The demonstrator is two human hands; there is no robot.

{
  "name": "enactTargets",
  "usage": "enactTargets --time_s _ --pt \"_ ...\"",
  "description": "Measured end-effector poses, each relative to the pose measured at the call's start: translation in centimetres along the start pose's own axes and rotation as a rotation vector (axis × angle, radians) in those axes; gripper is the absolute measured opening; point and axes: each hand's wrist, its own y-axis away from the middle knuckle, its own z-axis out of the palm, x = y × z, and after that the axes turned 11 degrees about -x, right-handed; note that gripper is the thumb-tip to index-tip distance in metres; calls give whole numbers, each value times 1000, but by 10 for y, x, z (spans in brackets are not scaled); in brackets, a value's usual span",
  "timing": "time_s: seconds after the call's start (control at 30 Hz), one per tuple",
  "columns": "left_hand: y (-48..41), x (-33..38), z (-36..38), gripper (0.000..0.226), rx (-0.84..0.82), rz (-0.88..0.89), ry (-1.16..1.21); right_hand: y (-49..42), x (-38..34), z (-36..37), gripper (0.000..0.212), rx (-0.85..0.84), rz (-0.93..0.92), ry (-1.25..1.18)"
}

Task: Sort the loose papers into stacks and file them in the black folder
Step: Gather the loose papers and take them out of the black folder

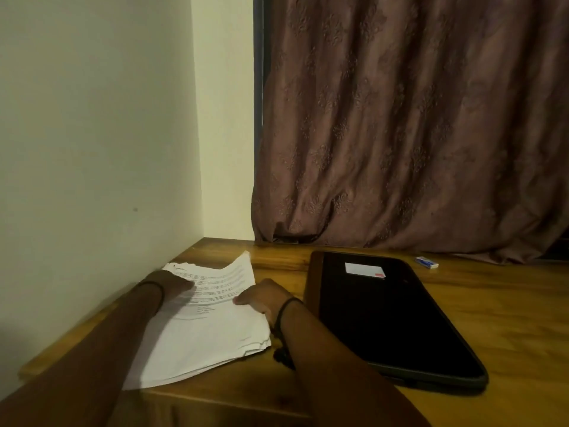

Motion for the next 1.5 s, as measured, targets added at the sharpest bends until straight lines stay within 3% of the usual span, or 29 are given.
enactTargets --time_s 0.17,0.27,0.4,0.47,0.53,0.63,0.73,0.93,1.07,1.5 --pt "14 23 4 31 -119 125 635 18 -8 -39 38 39 -51 -23" --pt "9 59 19 21 -165 217 781 47 -18 -92 37 130 -117 -16" --pt "-4 124 55 48 -266 277 898 115 -19 -167 36 196 -170 -143" --pt "-13 152 85 56 -248 283 816 151 -6 -202 36 275 -171 -189" --pt "-13 170 117 56 -216 290 590 181 16 -232 38 385 -140 -215" --pt "-18 175 153 55 -224 353 245 208 47 -255 34 620 38 -47" --pt "-21 177 161 57 -207 373 94 210 63 -254 33 712 114 62" --pt "-19 167 147 36 -131 216 144 174 59 -236 37 654 123 46" --pt "-24 135 119 46 -77 107 102 148 44 -206 34 644 184 139" --pt "-47 -30 5 55 141 -166 10 6 10 -60 19 377 12 21"
